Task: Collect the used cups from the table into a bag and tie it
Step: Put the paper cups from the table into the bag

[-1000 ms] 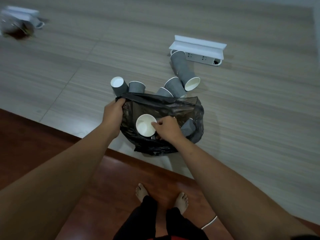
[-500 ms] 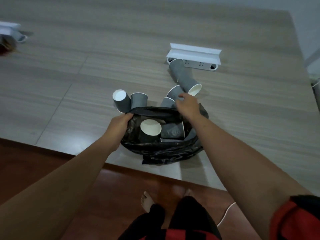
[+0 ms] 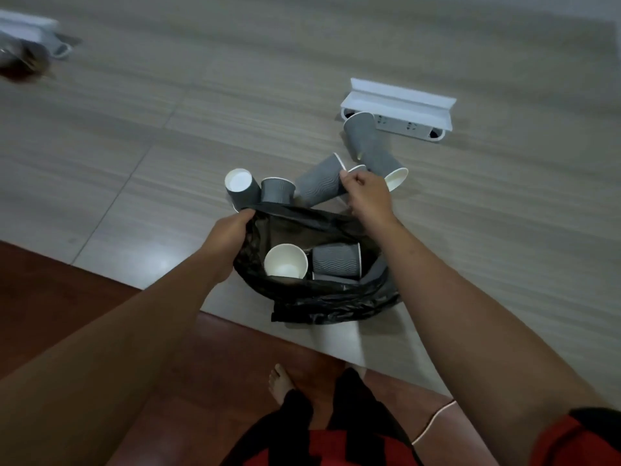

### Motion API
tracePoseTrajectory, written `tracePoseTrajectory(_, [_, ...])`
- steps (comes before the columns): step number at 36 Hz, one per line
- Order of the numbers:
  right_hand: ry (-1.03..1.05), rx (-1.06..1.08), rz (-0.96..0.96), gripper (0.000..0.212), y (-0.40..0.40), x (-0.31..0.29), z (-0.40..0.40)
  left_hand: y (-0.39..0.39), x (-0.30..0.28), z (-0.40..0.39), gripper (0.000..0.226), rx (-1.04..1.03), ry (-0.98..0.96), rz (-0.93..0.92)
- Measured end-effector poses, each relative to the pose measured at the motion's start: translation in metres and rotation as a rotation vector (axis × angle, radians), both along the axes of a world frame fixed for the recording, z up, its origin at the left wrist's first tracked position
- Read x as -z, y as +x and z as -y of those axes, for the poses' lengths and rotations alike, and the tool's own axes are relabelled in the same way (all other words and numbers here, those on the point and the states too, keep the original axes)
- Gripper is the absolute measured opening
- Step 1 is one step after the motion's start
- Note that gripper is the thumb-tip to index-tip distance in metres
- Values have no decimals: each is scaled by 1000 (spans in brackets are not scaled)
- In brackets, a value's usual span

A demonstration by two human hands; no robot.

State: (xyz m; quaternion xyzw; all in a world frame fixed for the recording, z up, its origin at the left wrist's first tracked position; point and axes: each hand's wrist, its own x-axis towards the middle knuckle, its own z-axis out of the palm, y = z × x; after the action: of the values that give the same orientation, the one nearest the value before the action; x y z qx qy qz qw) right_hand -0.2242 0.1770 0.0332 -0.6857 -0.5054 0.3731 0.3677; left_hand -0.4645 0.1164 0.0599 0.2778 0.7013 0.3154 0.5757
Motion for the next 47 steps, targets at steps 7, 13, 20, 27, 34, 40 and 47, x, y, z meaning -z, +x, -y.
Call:
tracePoseTrajectory(7, [-47, -187, -329, 25, 27, -20, 48, 7, -5, -6, 30, -22, -29, -16])
tracePoseTrajectory(13, [-192, -458, -11, 21, 27, -19, 66, 11, -10, -7, 29, -59, -20, 57])
tracePoseTrajectory(20, [-175, -149, -172, 42, 3, -11, 74, 15, -8, 1, 28, -20, -8, 186])
tracePoseTrajectory(27, [-263, 88, -339, 39, -16, 9, 81, 15, -9, 4, 31, 35, 14, 214])
tracePoseTrajectory(34, [-78, -228, 37, 32, -7, 23, 84, 10, -14, -2, 29, -39, 41, 196])
tracePoseTrajectory(40, [-104, -247, 83, 32, -4, 23, 73, 6, -13, 3, 32, 23, 22, 248])
tracePoseTrajectory(47, [-111, -549, 211, 23, -29, 22, 73, 9, -13, 1, 30, -30, 50, 237])
